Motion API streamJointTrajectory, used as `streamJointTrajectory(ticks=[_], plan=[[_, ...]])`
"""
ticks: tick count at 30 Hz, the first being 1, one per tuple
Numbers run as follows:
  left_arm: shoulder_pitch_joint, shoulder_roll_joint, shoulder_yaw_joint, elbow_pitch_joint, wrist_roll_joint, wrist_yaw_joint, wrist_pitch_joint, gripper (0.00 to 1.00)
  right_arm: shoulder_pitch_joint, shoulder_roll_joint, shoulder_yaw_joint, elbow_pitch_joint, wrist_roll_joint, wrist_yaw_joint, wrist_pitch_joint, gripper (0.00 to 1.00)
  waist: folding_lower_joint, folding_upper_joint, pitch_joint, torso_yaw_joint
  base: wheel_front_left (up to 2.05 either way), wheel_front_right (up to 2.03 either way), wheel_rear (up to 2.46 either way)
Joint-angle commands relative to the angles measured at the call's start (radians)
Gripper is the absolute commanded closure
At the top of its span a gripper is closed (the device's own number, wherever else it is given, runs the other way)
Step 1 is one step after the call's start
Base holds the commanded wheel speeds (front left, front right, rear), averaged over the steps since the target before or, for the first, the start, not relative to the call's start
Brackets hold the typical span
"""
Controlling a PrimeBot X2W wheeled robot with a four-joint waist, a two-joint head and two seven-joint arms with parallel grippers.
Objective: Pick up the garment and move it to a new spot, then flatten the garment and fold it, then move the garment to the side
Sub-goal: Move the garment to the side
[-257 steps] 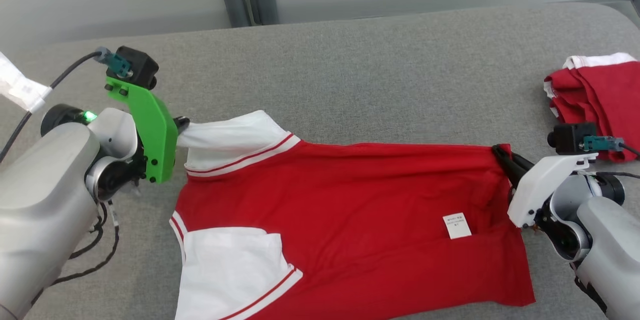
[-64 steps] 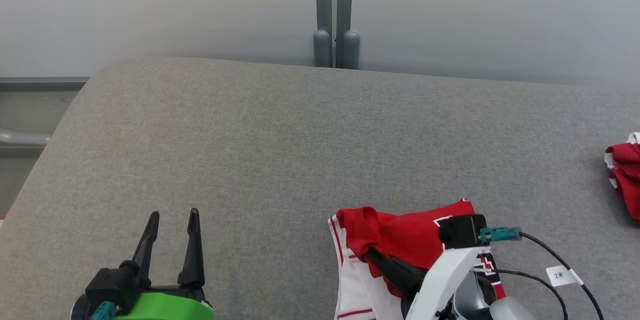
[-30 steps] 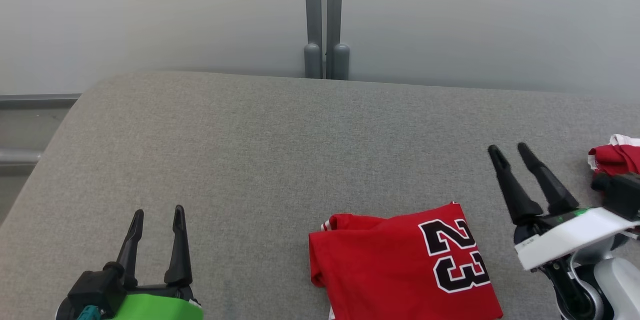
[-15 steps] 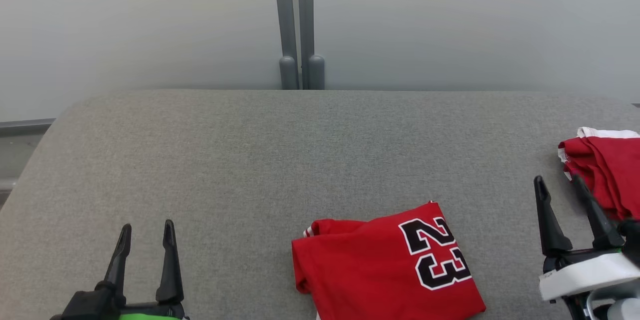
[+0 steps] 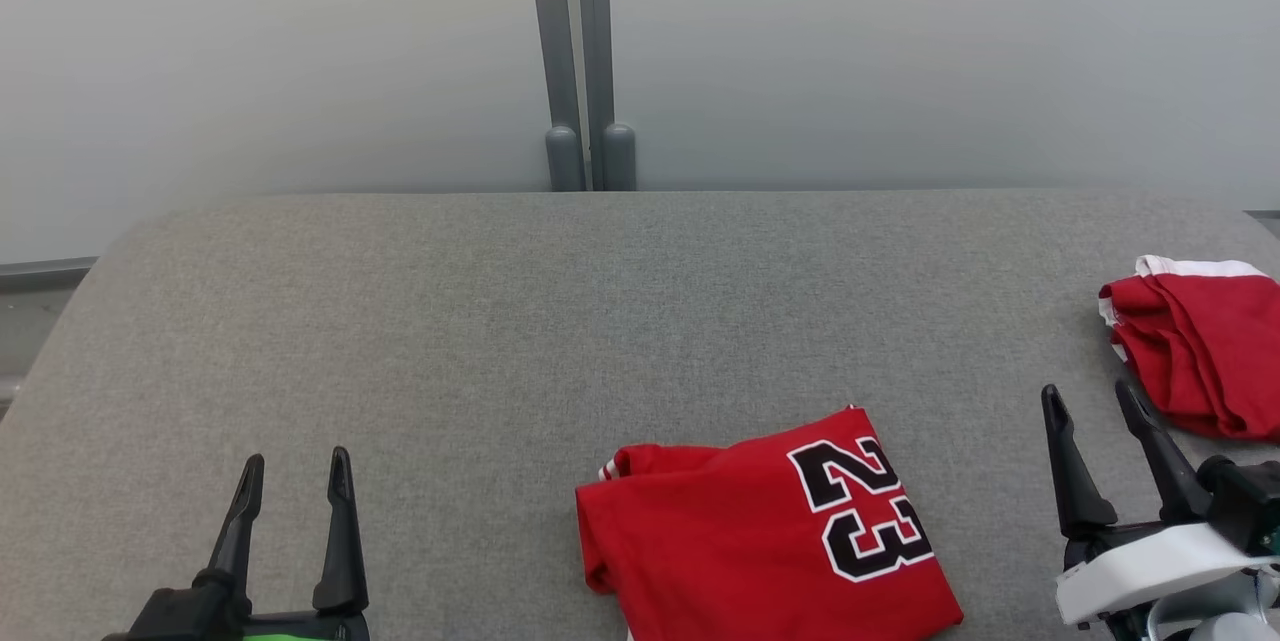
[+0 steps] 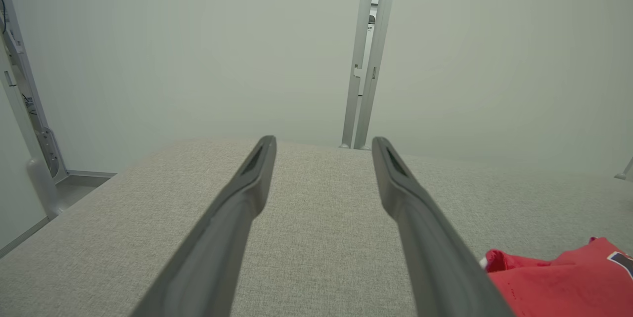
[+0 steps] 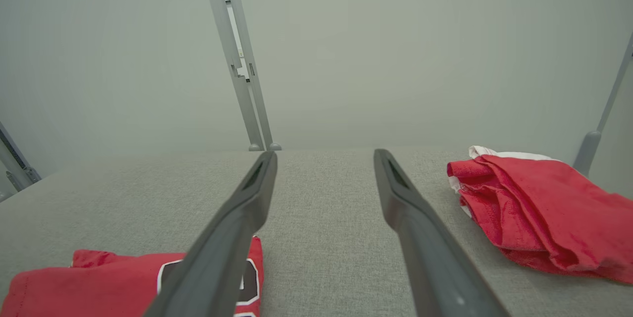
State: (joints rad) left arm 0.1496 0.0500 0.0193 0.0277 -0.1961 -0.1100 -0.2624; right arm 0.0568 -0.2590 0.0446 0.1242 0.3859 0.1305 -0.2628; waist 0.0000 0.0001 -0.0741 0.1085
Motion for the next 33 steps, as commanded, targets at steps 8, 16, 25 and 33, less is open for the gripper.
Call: streamJointTrajectory(ticks=[8, 16, 25, 33], plan=[[-0.008, 0.001, -0.032, 0.022, -0.026, -0.005, -0.003, 0.00, -0.100, -0.026, 0.182, 0.150, 0.127, 0.000, 0.106, 0.00, 0.0000, -0.0001, 0.002, 0.032, 0.00, 0.00, 0.00], [-0.035, 0.002, -0.071, 0.036, -0.030, -0.008, -0.003, 0.00, -0.213, -0.059, 0.307, 0.299, 0.258, 0.000, 0.339, 0.00, 0.0000, -0.0001, -0.002, 0.098, 0.00, 0.00, 0.00], [-0.029, 0.001, -0.071, 0.041, -0.028, -0.007, -0.003, 0.00, -0.251, -0.064, 0.332, 0.465, 0.325, 0.000, 0.494, 0.00, 0.0000, -0.0001, 0.003, 0.164, 0.00, 0.00, 0.00], [-0.029, 0.001, -0.072, 0.043, -0.022, -0.010, -0.003, 0.00, -0.272, -0.070, 0.348, 0.474, 0.356, 0.000, 0.460, 1.00, 0.0000, -0.0001, 0.010, 0.173, 0.00, 0.00, 0.00]])
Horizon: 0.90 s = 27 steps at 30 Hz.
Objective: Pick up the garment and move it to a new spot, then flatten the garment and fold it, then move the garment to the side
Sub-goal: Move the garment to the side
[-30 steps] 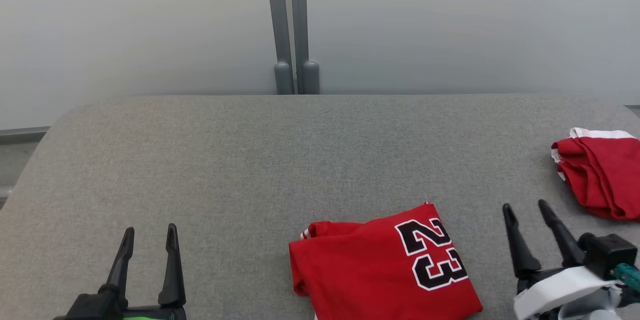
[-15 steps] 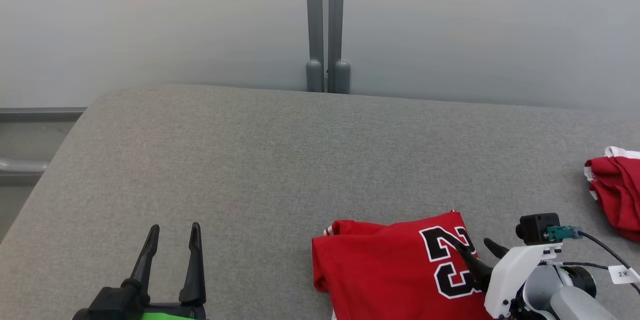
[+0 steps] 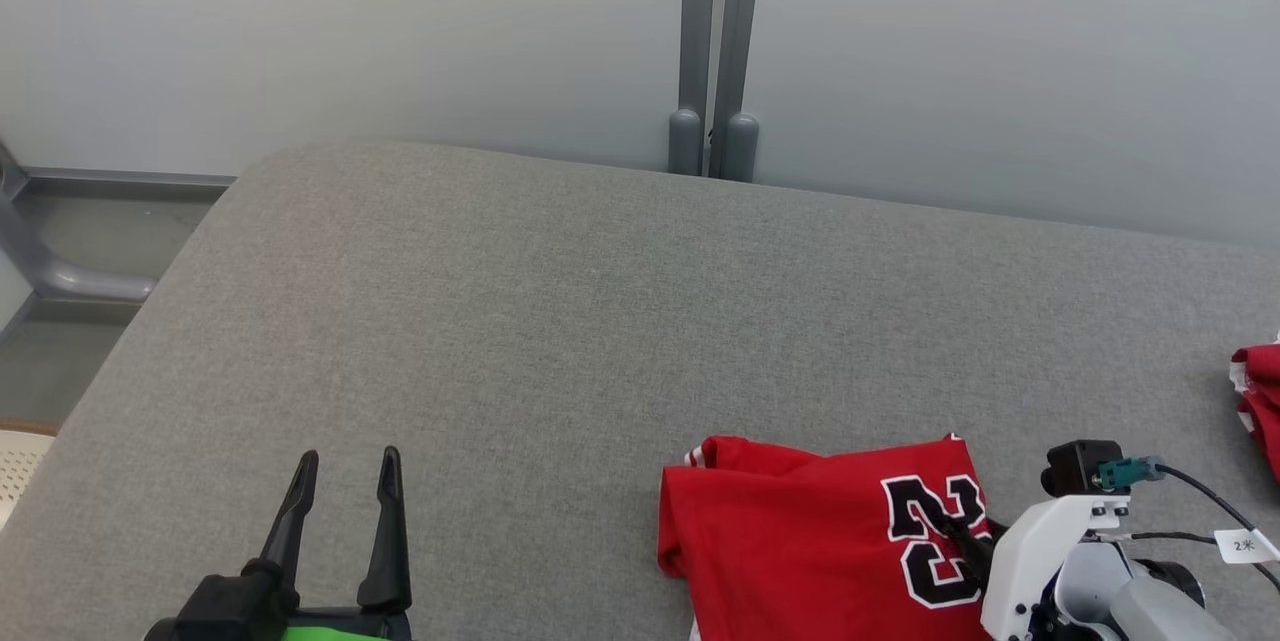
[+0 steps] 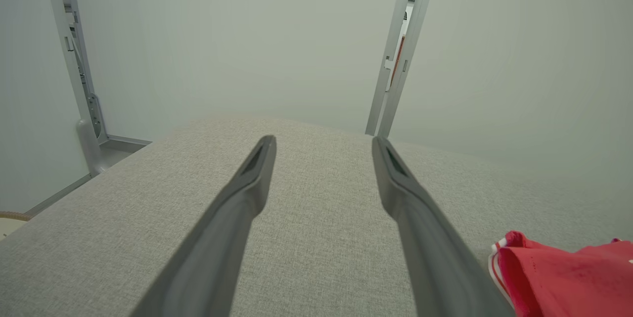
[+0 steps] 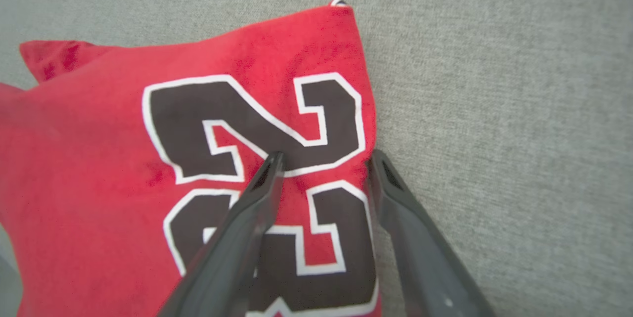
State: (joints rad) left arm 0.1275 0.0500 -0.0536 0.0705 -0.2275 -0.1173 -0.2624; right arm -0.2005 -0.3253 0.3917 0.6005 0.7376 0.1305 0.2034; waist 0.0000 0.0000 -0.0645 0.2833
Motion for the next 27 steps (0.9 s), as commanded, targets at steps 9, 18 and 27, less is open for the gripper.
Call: streamJointTrajectory(ticks=[9, 18, 27], plan=[[-0.040, 0.001, -0.039, -0.022, 0.009, -0.007, -0.003, 0.00, -0.081, -0.049, 0.019, -0.056, -0.001, 0.000, -0.121, 1.00, 0.0000, 0.0000, 0.010, -0.067, 0.00, 0.00, 0.00], [-0.106, 0.001, -0.156, -0.014, -0.009, -0.011, -0.003, 0.00, -0.145, -0.085, 0.027, -0.106, 0.006, 0.000, -0.157, 1.00, 0.0000, 0.0000, 0.042, -0.231, 0.00, 0.00, 0.00], [-0.166, 0.002, -0.215, 0.001, -0.011, -0.012, -0.003, 0.00, -0.187, -0.092, 0.018, -0.142, 0.005, 0.000, -0.172, 1.00, 0.0000, 0.0000, 0.085, -0.389, 0.00, 0.00, 0.00]])
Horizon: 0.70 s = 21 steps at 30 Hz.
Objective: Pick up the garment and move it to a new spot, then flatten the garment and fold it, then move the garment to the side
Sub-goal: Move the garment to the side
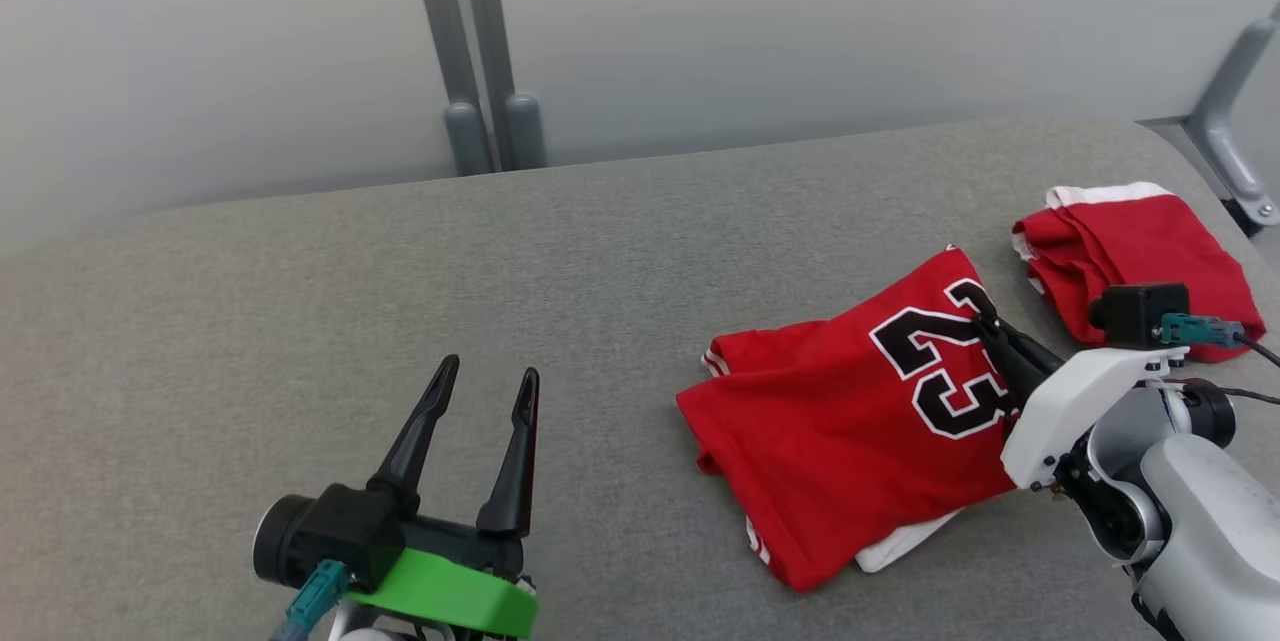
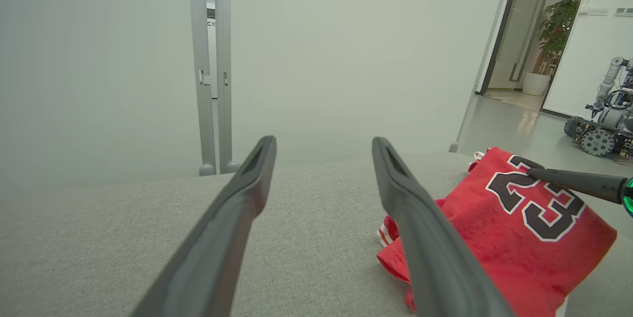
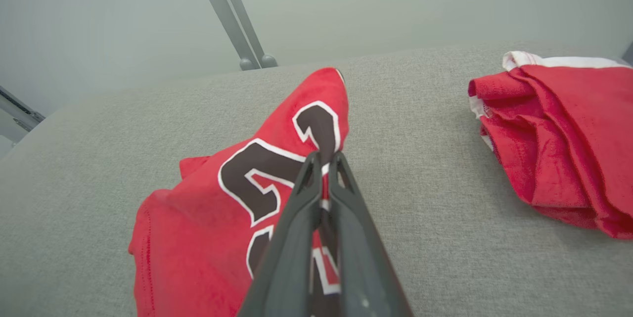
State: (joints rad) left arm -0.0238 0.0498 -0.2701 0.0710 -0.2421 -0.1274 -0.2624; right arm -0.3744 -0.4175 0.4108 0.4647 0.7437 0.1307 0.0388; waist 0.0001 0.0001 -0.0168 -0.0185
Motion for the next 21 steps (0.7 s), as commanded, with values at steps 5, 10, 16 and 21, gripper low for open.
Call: streamJointTrajectory(ticks=[5, 10, 16, 21], plan=[[-0.034, 0.002, 0.006, 0.001, 0.013, -0.003, -0.003, 0.00, -0.030, 0.003, -0.001, -0.030, 0.002, 0.000, -0.017, 1.00, -0.0001, -0.0001, 0.069, -0.148, 0.00, 0.00, 0.00], [-0.057, 0.002, 0.034, -0.007, 0.029, -0.003, -0.003, 0.00, -0.064, -0.007, 0.017, -0.064, 0.006, 0.000, -0.019, 1.00, -0.0001, -0.0001, 0.118, -0.161, 0.00, 0.00, 0.00], [-0.094, 0.002, 0.057, -0.019, 0.046, -0.003, -0.003, 0.00, -0.185, -0.044, 0.014, -0.067, 0.010, 0.000, -0.023, 1.00, -0.0001, -0.0001, 0.204, -0.139, 0.00, 0.00, 0.00], [-0.143, 0.005, 0.047, -0.024, 0.057, -0.004, -0.003, 0.00, -0.304, -0.092, -0.029, -0.020, 0.084, 0.000, 0.005, 1.00, -0.0001, -0.0001, 0.300, -0.106, 0.00, 0.00, 0.00]])
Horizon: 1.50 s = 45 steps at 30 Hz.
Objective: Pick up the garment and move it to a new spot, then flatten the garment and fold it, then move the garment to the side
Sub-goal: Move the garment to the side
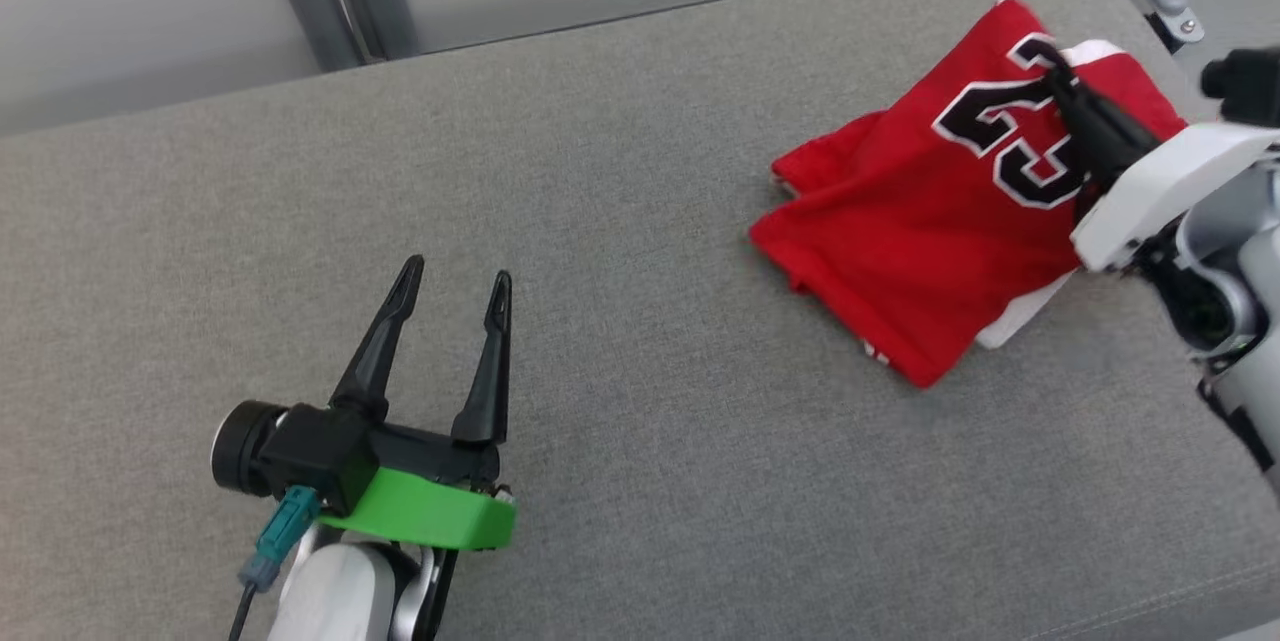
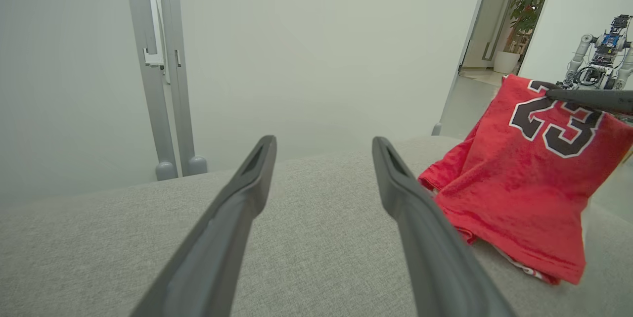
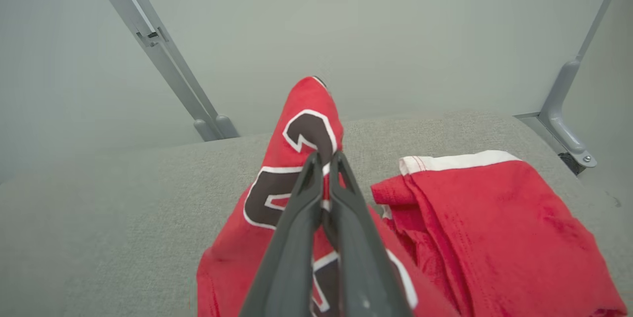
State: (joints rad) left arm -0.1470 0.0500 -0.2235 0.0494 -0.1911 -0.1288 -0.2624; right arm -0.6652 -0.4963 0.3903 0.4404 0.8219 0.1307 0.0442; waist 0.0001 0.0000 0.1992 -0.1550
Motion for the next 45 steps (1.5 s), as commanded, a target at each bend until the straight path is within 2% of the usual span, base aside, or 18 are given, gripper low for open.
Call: streamJointTrajectory(ticks=[1, 7, 11, 14, 17, 18, 19, 24, 27, 30, 38, 43, 45], plan=[[-0.034, 0.008, -0.008, -0.004, 0.007, -0.002, -0.003, 0.00, -0.031, -0.031, -0.014, 0.019, 0.013, 0.000, -0.004, 1.00, -0.0001, 0.0000, 0.105, 0.040, 0.00, 0.00, 0.00], [-0.079, 0.022, -0.006, -0.007, 0.008, -0.002, -0.003, 0.00, -0.090, -0.150, -0.071, 0.117, 0.047, 0.000, -0.036, 1.00, -0.0001, 0.0000, 0.186, 0.075, 0.00, 0.00, 0.00], [-0.100, 0.030, -0.005, -0.012, 0.012, -0.002, -0.003, 0.00, -0.107, -0.205, -0.092, 0.173, 0.074, 0.000, -0.056, 1.00, -0.0001, 0.0000, 0.230, 0.085, 0.00, 0.00, 0.00], [-0.117, 0.037, -0.011, -0.015, 0.014, -0.002, -0.003, 0.00, -0.133, -0.227, -0.089, 0.233, 0.069, 0.000, -0.070, 1.00, -0.0001, 0.0000, 0.255, 0.093, 0.00, 0.00, 0.00], [-0.130, 0.043, -0.015, -0.014, 0.014, -0.002, -0.003, 0.00, -0.167, -0.215, -0.086, 0.334, 0.052, 0.000, -0.103, 1.00, -0.0001, 0.0000, 0.268, 0.101, 0.00, 0.00, 0.00], [-0.132, 0.044, -0.017, -0.012, 0.014, -0.002, -0.003, 0.00, -0.177, -0.208, -0.083, 0.384, 0.039, 0.000, -0.109, 0.47, -0.0001, 0.0000, 0.267, 0.105, 0.00, 0.00, 0.00], [-0.133, 0.043, -0.015, -0.011, 0.014, -0.002, -0.003, 0.00, -0.190, -0.208, -0.081, 0.425, 0.020, 0.000, -0.120, 0.00, -0.0001, 0.0000, 0.265, 0.108, 0.00, 0.00, 0.00], [-0.105, 0.032, 0.011, -0.014, -0.002, -0.003, -0.003, 0.00, -0.243, -0.177, -0.082, 0.604, -0.049, 0.000, -0.195, 0.00, -0.0001, 0.0000, 0.215, 0.126, 0.00, 0.00, 0.00], [-0.077, 0.024, 0.033, -0.024, -0.014, -0.003, -0.003, 0.00, -0.248, -0.164, -0.071, 0.627, -0.074, 0.000, -0.249, 0.00, -0.0001, 0.0000, 0.167, 0.132, 0.00, 0.00, 0.00], [-0.042, 0.017, 0.066, -0.022, -0.027, -0.003, -0.003, 0.00, -0.229, -0.145, -0.065, 0.594, -0.077, 0.000, -0.287, 0.00, -0.0001, 0.0000, 0.109, 0.135, 0.00, 0.00, 0.00], [0.067, 0.009, 0.167, -0.025, -0.051, -0.001, -0.003, 0.00, -0.072, -0.080, -0.074, 0.304, -0.077, 0.000, -0.309, 0.00, -0.0001, 0.0000, -0.060, 0.129, 0.00, 0.00, 0.00], [0.116, 0.006, 0.233, -0.021, -0.072, 0.005, -0.003, 0.00, 0.078, -0.051, -0.128, 0.098, -0.144, 0.000, -0.309, 0.00, -0.0001, 0.0000, -0.128, 0.143, 0.00, 0.00, 0.00], [0.135, 0.005, 0.269, -0.019, -0.078, 0.013, -0.003, 0.00, 0.186, -0.018, -0.173, -0.016, -0.199, 0.000, -0.309, 0.00, -0.0001, 0.0000, -0.154, 0.159, 0.00, 0.00, 0.00]])
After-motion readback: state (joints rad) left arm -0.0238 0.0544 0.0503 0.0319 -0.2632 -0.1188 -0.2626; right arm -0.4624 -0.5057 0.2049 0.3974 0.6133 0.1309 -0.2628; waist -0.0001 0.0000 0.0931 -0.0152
